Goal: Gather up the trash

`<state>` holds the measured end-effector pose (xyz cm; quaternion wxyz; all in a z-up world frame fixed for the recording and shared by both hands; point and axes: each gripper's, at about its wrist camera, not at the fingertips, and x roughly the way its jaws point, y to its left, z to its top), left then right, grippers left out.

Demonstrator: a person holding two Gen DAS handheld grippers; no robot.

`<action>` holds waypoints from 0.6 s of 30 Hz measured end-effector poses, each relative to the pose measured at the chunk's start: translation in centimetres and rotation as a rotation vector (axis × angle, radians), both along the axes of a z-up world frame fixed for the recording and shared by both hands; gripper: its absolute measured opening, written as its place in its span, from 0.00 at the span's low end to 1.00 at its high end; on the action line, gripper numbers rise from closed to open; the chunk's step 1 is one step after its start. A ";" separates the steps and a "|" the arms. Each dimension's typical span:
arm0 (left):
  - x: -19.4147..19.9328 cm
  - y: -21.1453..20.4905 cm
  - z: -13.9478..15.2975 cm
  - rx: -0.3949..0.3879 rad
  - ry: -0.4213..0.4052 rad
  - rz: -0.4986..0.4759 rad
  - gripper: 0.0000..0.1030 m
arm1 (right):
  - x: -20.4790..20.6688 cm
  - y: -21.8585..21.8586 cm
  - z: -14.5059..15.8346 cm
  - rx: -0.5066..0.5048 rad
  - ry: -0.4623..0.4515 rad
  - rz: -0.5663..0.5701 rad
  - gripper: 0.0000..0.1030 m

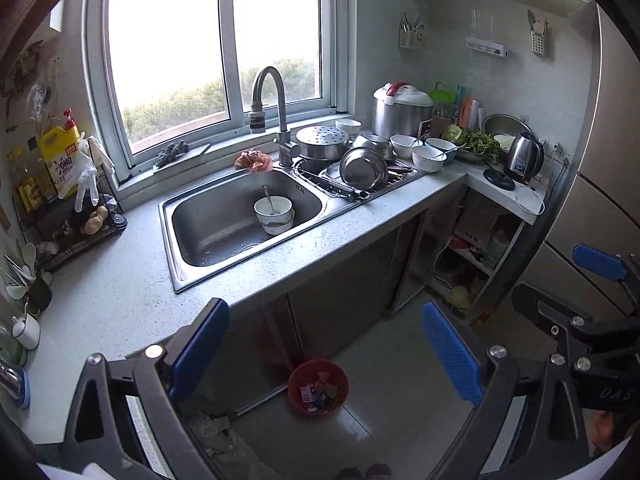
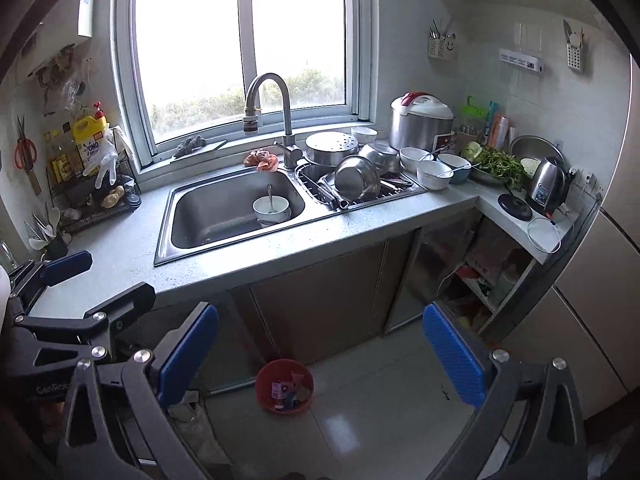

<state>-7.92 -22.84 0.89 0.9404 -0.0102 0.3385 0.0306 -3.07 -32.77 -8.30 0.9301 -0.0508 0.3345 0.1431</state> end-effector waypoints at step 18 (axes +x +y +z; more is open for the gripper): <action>-2.0 0.4 -0.9 -0.020 0.037 -0.028 0.94 | -2.8 0.2 -0.6 0.000 0.013 -0.050 0.99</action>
